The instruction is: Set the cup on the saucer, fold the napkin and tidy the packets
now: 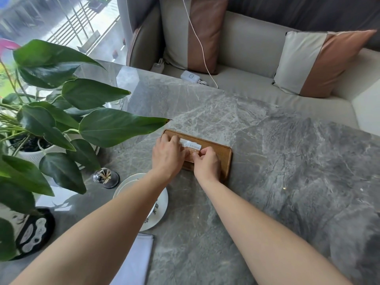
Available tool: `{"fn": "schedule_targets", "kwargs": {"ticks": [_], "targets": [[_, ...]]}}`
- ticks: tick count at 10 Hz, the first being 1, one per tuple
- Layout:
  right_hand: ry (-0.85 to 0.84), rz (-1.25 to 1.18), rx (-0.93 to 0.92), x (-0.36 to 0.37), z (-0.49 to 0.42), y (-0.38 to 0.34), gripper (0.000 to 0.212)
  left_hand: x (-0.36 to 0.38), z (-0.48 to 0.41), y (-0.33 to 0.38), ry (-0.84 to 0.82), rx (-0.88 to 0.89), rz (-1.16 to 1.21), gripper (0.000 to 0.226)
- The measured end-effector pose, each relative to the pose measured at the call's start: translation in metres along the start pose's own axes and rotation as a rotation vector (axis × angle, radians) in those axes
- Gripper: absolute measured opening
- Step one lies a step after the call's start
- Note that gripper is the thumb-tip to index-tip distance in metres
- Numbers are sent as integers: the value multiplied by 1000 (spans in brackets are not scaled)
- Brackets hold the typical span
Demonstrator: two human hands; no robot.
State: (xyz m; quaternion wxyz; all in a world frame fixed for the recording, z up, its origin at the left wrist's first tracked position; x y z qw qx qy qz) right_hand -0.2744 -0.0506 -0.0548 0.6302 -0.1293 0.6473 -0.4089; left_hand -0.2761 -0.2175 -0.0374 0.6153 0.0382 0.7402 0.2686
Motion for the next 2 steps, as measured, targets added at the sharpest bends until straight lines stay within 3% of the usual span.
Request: {"fn": "schedule_targets", "kwargs": {"ticks": [2], "targets": [[95, -35, -167, -30, 10, -10, 20, -23, 18, 14, 105, 124, -41, 52]]}}
Point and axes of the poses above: each hand's wrist, its own z-axis away from the middle knuckle, its own x-axis out of the palm, y = z × x, the point moved 9 cm from there along -z, towards the middle knuckle, and after that the axes turned 12 degrees about y, right-handed, at the moved point
